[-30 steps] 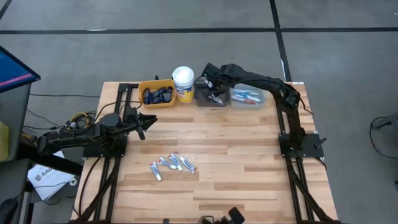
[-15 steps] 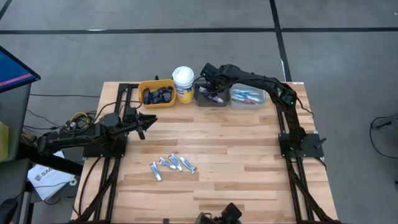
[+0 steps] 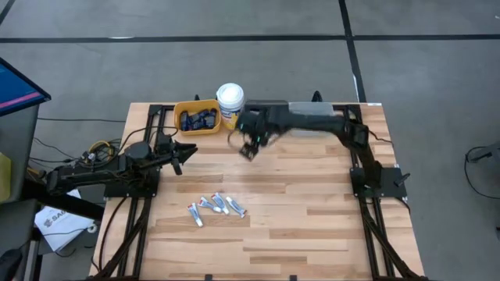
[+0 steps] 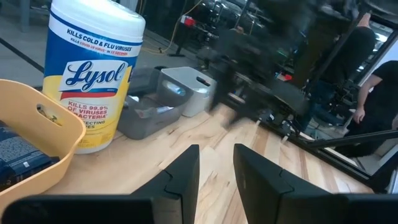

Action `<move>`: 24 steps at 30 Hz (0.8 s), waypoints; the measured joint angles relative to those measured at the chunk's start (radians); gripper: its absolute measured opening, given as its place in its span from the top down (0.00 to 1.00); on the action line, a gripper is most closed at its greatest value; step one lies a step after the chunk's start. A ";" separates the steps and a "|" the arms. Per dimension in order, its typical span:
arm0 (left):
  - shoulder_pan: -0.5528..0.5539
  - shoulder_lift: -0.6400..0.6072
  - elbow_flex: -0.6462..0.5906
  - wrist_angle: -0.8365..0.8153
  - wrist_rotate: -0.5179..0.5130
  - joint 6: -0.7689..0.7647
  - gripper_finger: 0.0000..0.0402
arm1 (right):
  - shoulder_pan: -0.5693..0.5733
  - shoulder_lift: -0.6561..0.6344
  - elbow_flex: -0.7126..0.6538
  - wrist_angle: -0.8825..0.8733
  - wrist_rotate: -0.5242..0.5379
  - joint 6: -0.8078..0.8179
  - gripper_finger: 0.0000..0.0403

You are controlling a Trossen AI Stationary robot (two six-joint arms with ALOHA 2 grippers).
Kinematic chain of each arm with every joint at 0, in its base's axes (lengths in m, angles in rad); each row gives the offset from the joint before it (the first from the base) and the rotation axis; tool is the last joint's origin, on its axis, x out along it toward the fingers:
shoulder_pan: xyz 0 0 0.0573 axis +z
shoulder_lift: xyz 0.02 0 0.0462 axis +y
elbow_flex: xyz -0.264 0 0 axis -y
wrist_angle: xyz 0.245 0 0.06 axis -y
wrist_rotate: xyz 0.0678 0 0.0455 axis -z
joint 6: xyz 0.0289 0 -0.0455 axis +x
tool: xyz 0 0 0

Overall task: Pick & Place Travel size toiletries
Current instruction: Put the white toothpaste into the black bin

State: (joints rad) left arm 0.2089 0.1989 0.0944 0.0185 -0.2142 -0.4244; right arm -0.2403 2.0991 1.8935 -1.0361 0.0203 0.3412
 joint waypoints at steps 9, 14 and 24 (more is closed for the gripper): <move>0.000 0.000 0.000 0.006 -0.003 0.000 0.76 | 0.270 0.000 0.000 0.142 0.030 0.121 0.43; 0.000 0.000 0.000 0.006 -0.003 0.000 0.76 | 0.328 0.028 0.004 0.255 0.040 0.216 0.39; 0.000 0.016 0.001 0.015 0.002 0.000 0.76 | 0.364 0.135 -0.002 0.301 0.055 0.277 0.41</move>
State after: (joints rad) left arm 0.2089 0.2149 0.0951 0.0334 -0.2127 -0.4248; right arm 0.1239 2.2338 1.8916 -0.7351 0.0757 0.6187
